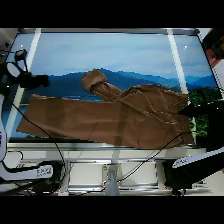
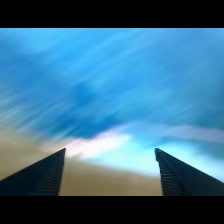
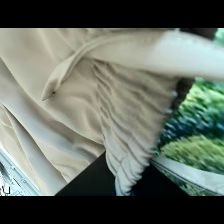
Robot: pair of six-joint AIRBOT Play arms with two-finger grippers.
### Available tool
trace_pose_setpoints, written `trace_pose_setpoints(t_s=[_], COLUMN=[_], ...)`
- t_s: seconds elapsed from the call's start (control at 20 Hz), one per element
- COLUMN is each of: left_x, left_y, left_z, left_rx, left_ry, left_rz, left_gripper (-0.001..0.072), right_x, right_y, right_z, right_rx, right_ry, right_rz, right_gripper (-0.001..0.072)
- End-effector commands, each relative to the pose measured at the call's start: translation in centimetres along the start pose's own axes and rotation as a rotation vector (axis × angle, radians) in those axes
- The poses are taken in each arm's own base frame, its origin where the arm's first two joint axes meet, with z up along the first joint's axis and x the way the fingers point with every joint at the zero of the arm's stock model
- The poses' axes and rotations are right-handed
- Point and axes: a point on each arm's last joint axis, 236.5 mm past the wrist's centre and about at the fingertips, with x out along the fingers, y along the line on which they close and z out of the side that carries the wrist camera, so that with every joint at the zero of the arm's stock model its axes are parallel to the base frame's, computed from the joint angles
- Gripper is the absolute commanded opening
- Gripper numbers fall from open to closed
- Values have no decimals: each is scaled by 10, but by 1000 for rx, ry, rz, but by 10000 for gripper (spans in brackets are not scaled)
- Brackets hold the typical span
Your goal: Fold the clothes and pants, and hang the long-sleeved shirts on hangers.
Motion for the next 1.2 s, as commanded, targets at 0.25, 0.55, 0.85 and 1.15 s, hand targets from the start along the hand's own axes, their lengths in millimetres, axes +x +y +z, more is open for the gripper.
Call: trace_pose_setpoints(t_s=[0.25, 0.55, 0.85, 1.15], left_x=[82, 92, 103, 134], left_y=[-161, -231, -240, -235], left_z=[14, -8, -29, -45], left_rx=[78, 291, 570, 601], left_ry=[-180, -206, -198, -172], left_rz=[-265, -295, -207, -186], left_gripper=[666, 664, 663, 642], right_x=[0, 0, 0, 0], right_y=[13, 16, 17, 18], right_z=[-3, -7, -8, -9], right_rx=[-4, -5, -5, -2], right_ry=[19, 35, 39, 41], right_rz=[47, 62, 66, 69], right_gripper=[30, 30, 30, 31])
